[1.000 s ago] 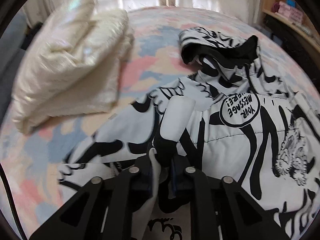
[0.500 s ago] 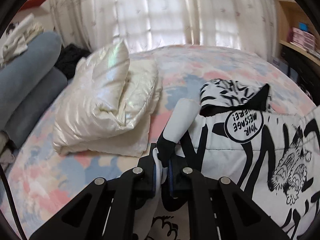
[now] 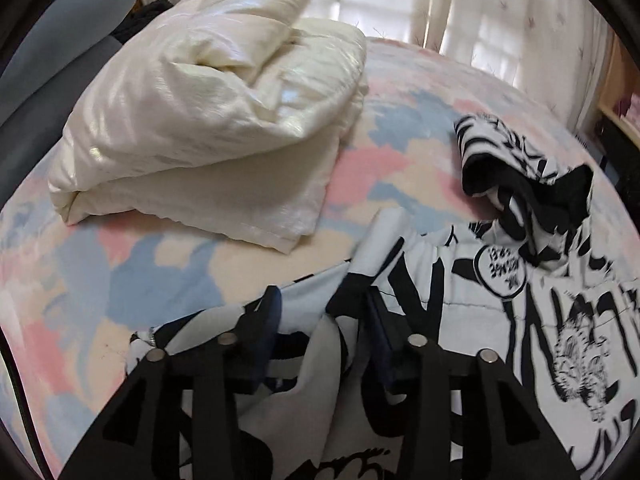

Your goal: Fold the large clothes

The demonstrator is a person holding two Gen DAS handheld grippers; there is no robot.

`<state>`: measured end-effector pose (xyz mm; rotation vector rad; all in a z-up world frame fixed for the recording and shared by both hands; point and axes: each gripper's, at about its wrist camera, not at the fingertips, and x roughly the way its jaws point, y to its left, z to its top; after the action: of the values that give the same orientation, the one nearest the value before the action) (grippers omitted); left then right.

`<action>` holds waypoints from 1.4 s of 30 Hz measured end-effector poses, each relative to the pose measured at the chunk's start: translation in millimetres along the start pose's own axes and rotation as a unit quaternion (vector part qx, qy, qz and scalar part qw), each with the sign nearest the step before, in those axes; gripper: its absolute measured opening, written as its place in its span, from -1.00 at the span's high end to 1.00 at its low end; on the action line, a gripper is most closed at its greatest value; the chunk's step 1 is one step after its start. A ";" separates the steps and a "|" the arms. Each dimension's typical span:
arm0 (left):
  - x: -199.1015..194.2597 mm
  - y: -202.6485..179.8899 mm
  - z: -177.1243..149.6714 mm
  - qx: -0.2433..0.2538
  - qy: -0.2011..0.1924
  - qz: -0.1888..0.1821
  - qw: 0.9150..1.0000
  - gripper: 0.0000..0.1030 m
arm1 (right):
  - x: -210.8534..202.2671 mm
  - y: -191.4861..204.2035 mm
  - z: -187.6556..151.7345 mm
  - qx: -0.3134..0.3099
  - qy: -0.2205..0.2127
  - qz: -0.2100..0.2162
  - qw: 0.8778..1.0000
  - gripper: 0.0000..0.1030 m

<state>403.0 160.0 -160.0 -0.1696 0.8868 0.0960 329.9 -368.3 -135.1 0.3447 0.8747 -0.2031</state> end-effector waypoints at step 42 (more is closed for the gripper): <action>-67.4 -135.6 -83.1 0.117 0.003 -0.031 0.993 0.43 | -29.1 210.6 -122.5 -0.194 0.058 0.084 0.976 0.07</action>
<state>318.1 10.4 -144.5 0.0219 0.8914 -0.0677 290.1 -126.3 -140.2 0.0631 0.9722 0.1465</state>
